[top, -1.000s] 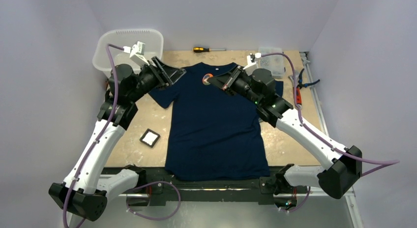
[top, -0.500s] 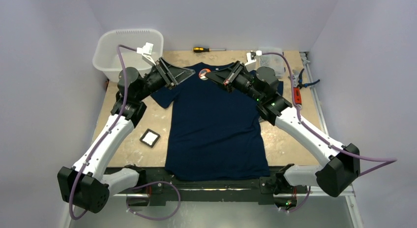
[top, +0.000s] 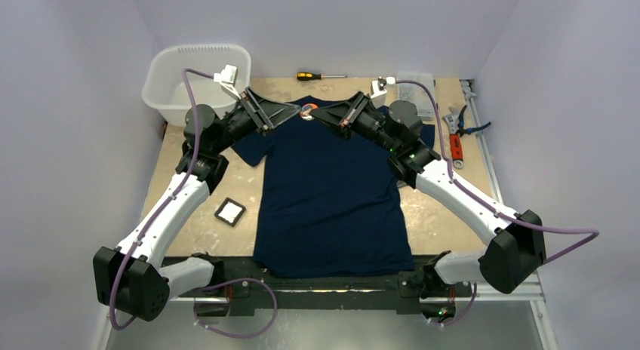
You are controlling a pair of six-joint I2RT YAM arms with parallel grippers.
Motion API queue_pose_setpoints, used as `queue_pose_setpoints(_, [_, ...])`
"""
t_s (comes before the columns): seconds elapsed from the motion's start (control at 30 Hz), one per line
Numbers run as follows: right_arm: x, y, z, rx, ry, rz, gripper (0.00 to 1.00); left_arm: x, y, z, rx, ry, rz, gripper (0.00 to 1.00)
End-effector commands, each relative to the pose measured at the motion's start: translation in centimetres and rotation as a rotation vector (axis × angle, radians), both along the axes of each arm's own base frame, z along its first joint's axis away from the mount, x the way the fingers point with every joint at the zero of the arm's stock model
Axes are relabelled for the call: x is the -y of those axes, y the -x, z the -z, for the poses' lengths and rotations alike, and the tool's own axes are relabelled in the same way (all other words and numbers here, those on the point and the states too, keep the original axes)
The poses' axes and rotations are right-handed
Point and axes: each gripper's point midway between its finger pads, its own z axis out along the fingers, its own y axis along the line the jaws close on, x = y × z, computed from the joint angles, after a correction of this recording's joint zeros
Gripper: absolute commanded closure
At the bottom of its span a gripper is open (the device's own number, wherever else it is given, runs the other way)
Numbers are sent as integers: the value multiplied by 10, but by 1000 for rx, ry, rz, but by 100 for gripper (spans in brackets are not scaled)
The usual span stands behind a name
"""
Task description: Pin the brooch onto the clothing
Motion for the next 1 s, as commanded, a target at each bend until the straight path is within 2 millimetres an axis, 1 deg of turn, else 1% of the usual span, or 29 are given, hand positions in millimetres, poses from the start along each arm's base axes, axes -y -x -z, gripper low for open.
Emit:
queue_pose_setpoints(0.0, [1,5,-23,61,-50,-17,100,1,4,-6,37,21,24,67])
queue_pose_setpoints(0.13, [1,5,-25,72,-60,-19,100,2,2,-2,28,16,29,68])
queue_pose_setpoints(0.33, [2,5,-28,86,-65,-18,100,2,0,3,11,-14,22,61])
queue_pose_setpoints(0.43, [2,5,-28,91,-65,-14,100,1,1,1,18,-26,15,60])
queue_pose_setpoints(0.57, [1,4,-24,93,-60,-18,100,3,3,-4,35,-19,27,61])
queue_pose_setpoints(0.77, [0,-1,-22,101,-62,-4,100,7,8,-12,62,-15,43,65])
queue_pose_setpoints(0.87, [0,-1,-21,103,-60,-2,100,8,8,-11,59,-15,45,73])
queue_pose_setpoints(0.97, [-1,-2,-19,103,-54,-2,100,9,9,-12,66,-13,52,77])
